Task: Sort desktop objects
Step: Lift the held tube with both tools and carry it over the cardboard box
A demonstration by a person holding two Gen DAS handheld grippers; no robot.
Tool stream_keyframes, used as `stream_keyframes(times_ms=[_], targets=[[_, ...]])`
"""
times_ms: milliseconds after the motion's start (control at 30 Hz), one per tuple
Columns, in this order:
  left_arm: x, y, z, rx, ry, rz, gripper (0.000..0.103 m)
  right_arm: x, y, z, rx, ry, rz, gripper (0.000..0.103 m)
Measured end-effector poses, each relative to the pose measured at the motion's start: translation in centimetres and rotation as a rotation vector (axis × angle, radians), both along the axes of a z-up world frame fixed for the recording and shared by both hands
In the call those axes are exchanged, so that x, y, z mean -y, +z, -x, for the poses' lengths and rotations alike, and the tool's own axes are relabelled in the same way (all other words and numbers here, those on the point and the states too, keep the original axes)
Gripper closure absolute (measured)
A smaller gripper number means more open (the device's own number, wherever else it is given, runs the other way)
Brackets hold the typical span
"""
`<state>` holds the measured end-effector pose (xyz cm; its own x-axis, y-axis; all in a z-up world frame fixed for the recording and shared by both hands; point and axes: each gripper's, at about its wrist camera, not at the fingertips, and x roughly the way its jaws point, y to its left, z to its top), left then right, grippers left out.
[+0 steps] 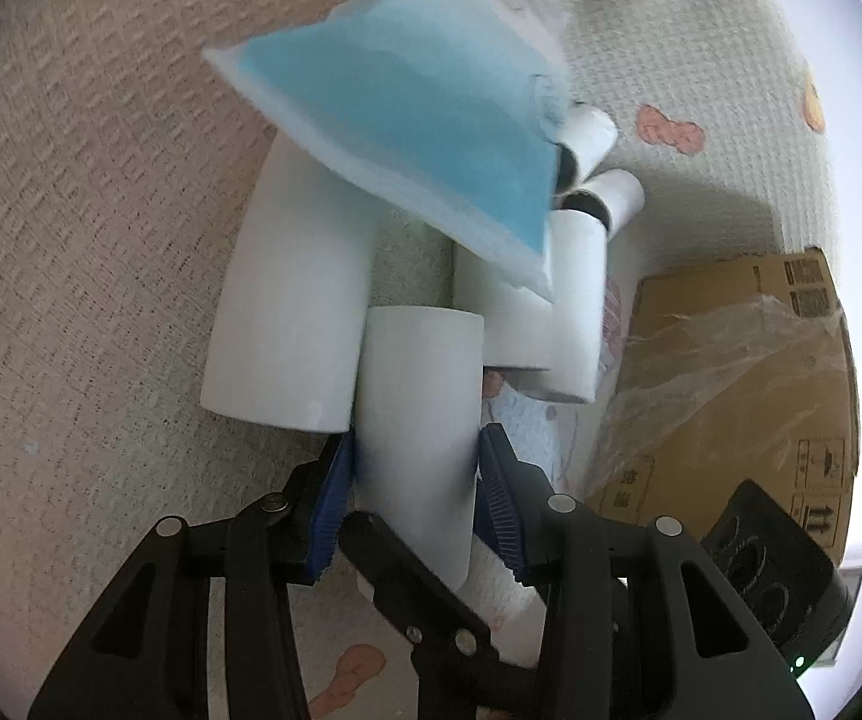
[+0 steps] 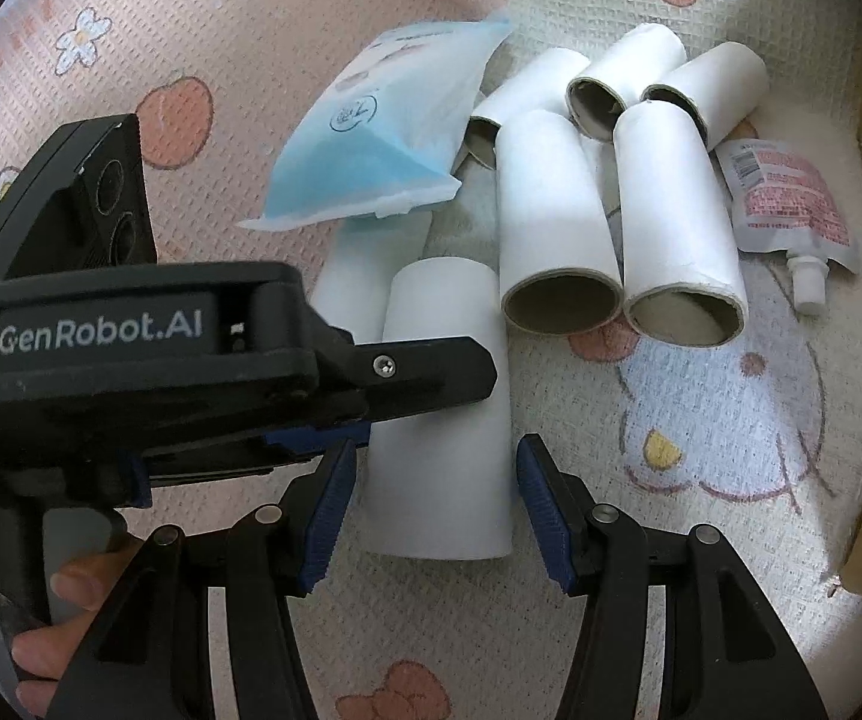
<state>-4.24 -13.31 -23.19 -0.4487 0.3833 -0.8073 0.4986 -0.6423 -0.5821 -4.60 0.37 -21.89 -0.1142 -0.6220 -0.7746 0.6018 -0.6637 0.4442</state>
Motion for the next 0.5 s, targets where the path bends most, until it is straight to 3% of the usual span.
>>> stream_keyframes(times_ms=[300, 500], targets=[[-3.5, 5.2, -0.9, -0.098, -0.115, 0.244, 0.057, -0.7, 2.6, -0.5, -0.075, -0.002, 0.042, 0.050], [-4.6, 8.8, -1.3, -0.185, -0.151, 0.320, 0.057, -2.0, 6.0, -0.7, -0.145, -0.012, 0.100, 0.056]])
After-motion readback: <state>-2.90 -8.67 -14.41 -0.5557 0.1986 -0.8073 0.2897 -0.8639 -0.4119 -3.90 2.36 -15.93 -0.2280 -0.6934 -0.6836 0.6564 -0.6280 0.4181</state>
